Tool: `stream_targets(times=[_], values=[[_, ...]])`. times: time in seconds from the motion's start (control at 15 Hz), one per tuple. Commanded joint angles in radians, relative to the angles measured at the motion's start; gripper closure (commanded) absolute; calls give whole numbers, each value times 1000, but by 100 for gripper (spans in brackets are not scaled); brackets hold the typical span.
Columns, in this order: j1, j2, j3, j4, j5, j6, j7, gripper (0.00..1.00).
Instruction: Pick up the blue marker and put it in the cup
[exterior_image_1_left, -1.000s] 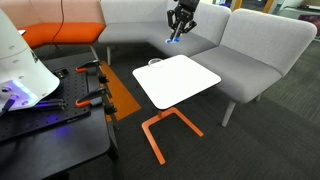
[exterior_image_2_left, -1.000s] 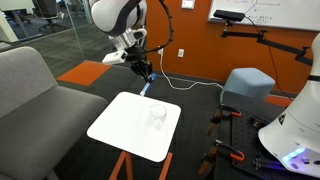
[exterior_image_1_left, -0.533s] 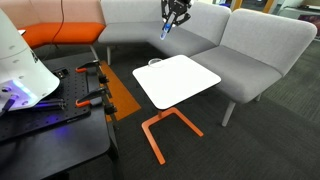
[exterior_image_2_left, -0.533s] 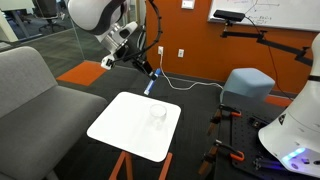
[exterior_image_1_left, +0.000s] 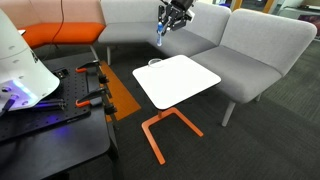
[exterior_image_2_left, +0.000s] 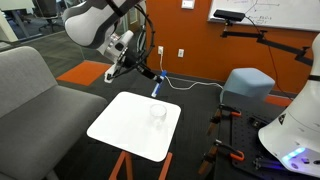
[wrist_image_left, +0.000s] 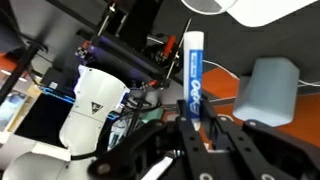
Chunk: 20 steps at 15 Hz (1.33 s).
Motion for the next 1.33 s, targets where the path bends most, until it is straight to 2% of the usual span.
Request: stream_targets(times=[0.0, 0.6, 1.27], values=[[-9, 55, 18, 81, -26, -54, 35, 95], [-10, 173, 15, 157, -20, -60, 108, 95], [-28, 296, 18, 223, -17, -56, 71, 95]])
